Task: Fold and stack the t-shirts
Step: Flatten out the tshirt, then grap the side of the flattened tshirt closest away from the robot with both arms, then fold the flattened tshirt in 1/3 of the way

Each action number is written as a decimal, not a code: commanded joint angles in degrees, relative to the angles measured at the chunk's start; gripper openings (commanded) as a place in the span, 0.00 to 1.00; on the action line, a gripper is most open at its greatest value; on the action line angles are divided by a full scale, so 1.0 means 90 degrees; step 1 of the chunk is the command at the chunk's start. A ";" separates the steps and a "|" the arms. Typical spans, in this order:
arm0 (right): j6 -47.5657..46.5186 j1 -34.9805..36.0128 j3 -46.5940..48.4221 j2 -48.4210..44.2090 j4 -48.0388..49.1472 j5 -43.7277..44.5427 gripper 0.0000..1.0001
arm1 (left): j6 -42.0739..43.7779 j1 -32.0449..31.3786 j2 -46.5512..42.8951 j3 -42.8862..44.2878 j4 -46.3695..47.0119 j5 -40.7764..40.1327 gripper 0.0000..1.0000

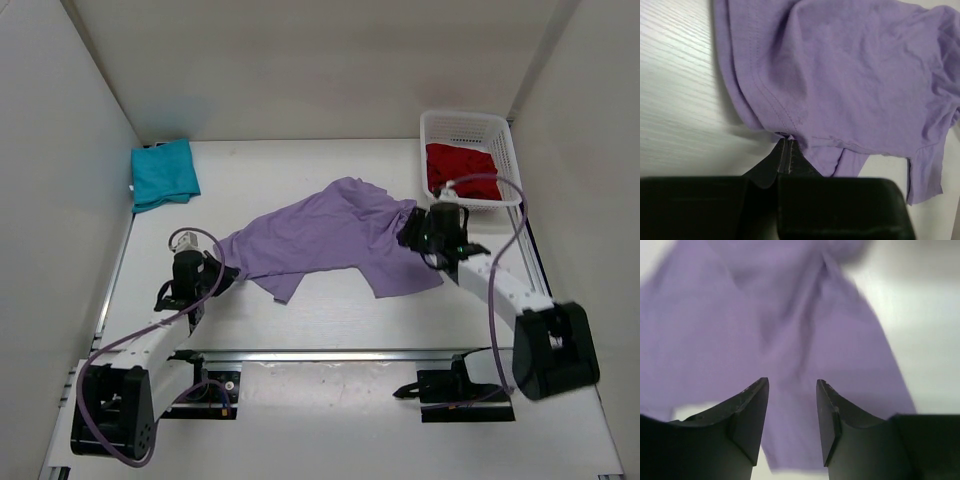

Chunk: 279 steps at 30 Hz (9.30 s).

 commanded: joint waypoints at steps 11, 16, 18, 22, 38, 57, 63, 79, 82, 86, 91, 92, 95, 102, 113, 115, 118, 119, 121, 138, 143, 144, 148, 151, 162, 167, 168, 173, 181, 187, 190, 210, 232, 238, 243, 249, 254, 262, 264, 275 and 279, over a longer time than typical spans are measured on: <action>0.0361 -0.1423 -0.2882 -0.2639 -0.0525 0.0809 0.45 | -0.0039 -0.0583 0.0056 -0.0029 0.0440 0.0087 0.00; 0.0293 -0.1356 -0.2716 -0.2033 -0.0477 0.0556 0.41 | -0.0009 -0.0544 -0.0052 -0.0077 0.0401 0.0136 0.00; 0.0351 -0.1287 -0.2648 -0.1877 -0.0535 0.0555 0.38 | 0.0029 -0.0544 -0.0061 -0.0087 0.0391 0.0194 0.00; 0.0390 -0.1229 -0.2579 -0.1691 -0.0545 0.0546 0.37 | -0.0019 -0.0495 -0.0013 -0.0116 0.0459 0.0253 0.00; 0.0420 -0.1074 -0.2179 -0.1367 -0.0730 0.0730 0.00 | 0.0117 -0.0611 -0.0013 0.0117 0.0226 0.0214 0.00; -0.1414 0.3065 0.5141 -0.2806 -0.4226 0.4450 0.01 | 0.1134 0.1545 0.0065 0.7177 -0.3955 0.2020 0.00; -0.2511 0.2422 0.6442 -0.1283 -0.3766 0.3360 0.00 | 0.1055 0.1829 0.0748 0.8232 -0.4247 0.2129 0.00; -0.1984 -0.0349 1.0787 0.4051 -0.3798 -0.0998 0.01 | 0.1153 0.0931 0.3812 0.8489 -0.3269 0.0868 0.00; -0.1797 -0.0369 1.0937 0.3615 -0.2793 -0.0454 0.00 | 0.0803 0.1204 0.4225 0.9782 -0.3193 0.1238 0.00; -0.2187 -0.0077 1.0653 0.2657 -0.1281 0.0240 0.00 | 0.0334 0.1759 0.4197 1.0887 -0.3096 0.1474 0.00; -0.2392 -0.0135 1.0139 0.2138 -0.0934 0.0233 0.00 | -0.0077 0.2395 0.4119 1.1075 -0.2773 0.1874 0.00; -0.2412 -0.0222 0.9778 0.2021 -0.1022 0.0233 0.00 | -0.0097 0.2464 0.4128 1.0910 -0.2734 0.1855 0.00; -0.2685 -0.0135 0.8821 0.1728 -0.1442 0.0447 0.00 | -0.0039 0.2523 0.4001 1.0413 -0.2588 0.1875 0.00; -0.2345 -0.0038 0.3997 -0.0691 -0.0702 0.0720 0.00 | 0.0604 0.2172 0.2394 0.7263 -0.1953 0.1104 0.00; -0.0129 -0.0027 -0.1210 -0.3233 -0.1880 0.0645 0.00 | 0.0636 0.2210 -0.1310 0.1440 -0.1835 0.0056 0.00; 0.0125 0.0118 -0.1474 -0.3554 -0.2164 0.0360 0.00 | 0.0625 0.2435 -0.1428 0.0951 -0.1884 0.0465 0.00; 0.0467 0.0557 -0.1768 -0.4266 -0.2691 0.0263 0.00 | 0.0800 0.2903 -0.1662 0.0402 -0.2030 0.0973 0.00; 0.0497 0.0587 -0.1798 -0.4656 -0.2983 0.0243 0.00 | 0.0927 0.3087 -0.1682 0.0362 -0.2147 0.1053 0.00; 0.0673 0.0705 -0.1895 -0.5232 -0.3492 0.0155 0.00 | 0.1112 0.3197 -0.1721 0.0430 -0.2430 0.1015 0.00; -0.0351 0.0041 0.0698 -0.0787 -0.1121 -0.0070 0.00 | 0.0177 0.2796 0.0514 0.1552 -0.1035 0.0839 0.00; -0.0615 -0.0105 0.2048 0.0797 -0.0809 -0.0137 0.00 | 0.0020 0.2855 0.1723 0.2070 -0.0791 0.0713 0.00; -0.0654 -0.0154 0.2378 0.1118 -0.0827 -0.0158 0.00 | 0.0010 0.2797 0.1977 0.2216 -0.0771 0.0664 0.00; -0.0830 -0.0330 0.3472 0.2214 -0.0915 -0.0274 0.00 | -0.0058 0.2981 0.2584 0.2558 -0.0586 0.0673 0.00; -0.0937 -0.0437 0.4282 0.2955 -0.1081 -0.0402 0.00 | -0.0136 0.3060 0.2936 0.2812 -0.0488 0.0712 0.00; -0.1474 -0.0428 0.7906 0.5582 -0.2428 -0.0461 0.00 | -0.0204 0.2952 0.4293 0.3701 -0.0547 0.0546 0.00; -0.1689 -0.0253 0.9175 0.6306 -0.2877 -0.0480 0.02 | -0.0312 0.3216 0.4109 0.3389 -0.0429 0.0654 0.13; -0.1709 -0.0252 0.9643 0.6481 -0.2946 -0.0451 0.05 | -0.0312 0.3207 0.4099 0.3380 -0.0400 0.0702 0.24; -0.1641 -0.0272 1.0741 0.6786 -0.4155 -0.0500 0.39 | -0.0156 0.3382 0.3622 0.3477 -0.0566 0.0917 0.41; -0.1466 -0.0243 0.6836 0.4176 -0.3285 -0.0440 0.04 | 0.0011 0.3120 0.2195 0.2006 -0.0615 0.0956 0.39; -0.0792 -0.0662 0.1858 0.1192 -0.0568 -0.0744 0.12 | -0.0214 0.3011 0.2096 0.0968 -0.0048 0.1278 0.40; -0.0489 -0.1072 0.0655 0.0770 0.0079 -0.0977 0.19 | -0.0185 0.3030 0.2049 0.0870 -0.0097 0.1269 0.41; 0.0087 -0.1620 0.0936 0.2850 0.1565 -0.1760 0.15 | -0.0615 0.2699 0.3532 0.1484 0.0606 0.1103 0.11; 0.1308 -0.2696 -0.3957 -0.3807 -0.0620 -0.1566 0.00 | 0.0703 0.3412 0.1200 0.0520 -0.1911 0.1327 0.00; 0.1163 -0.2206 -0.3752 -0.4454 -0.1648 -0.1340 0.21 | 0.0918 0.3646 -0.0597 -0.0048 -0.2597 0.1484 0.54; 0.0801 -0.2137 -0.2708 -0.4377 -0.2058 -0.1115 0.45 | 0.0791 0.3500 -0.0551 0.0857 -0.2743 0.1738 0.71; 0.0732 -0.1270 -0.2179 -0.3549 -0.0987 -0.1469 0.24 | 0.0441 0.1903 -0.0510 0.1105 -0.1827 0.1241 0.62; 0.0362 0.0742 -0.1419 -0.1823 -0.0322 -0.0323 0.04 | 0.0254 -0.0744 -0.0034 0.1113 -0.0968 -0.0116 0.44; 0.0214 0.0813 -0.0734 0.0465 0.0666 -0.0899 0.21 | -0.0058 -0.1324 0.0963 0.0782 0.0370 0.0273 0.43; 0.0205 0.0851 -0.0655 0.0720 0.0773 -0.0938 0.26 | -0.0136 -0.1529 0.0974 0.0694 0.0663 0.0312 0.43; 0.0137 0.0919 -0.0470 0.1287 0.0892 -0.0969 0.18 | -0.0311 -0.2145 0.0974 0.0040 0.1280 -0.0050 0.43; 0.0019 0.1085 -0.0071 0.1550 0.0628 -0.0900 0.12 | -0.0410 -0.2126 0.0925 -0.0224 0.1543 0.0038 0.43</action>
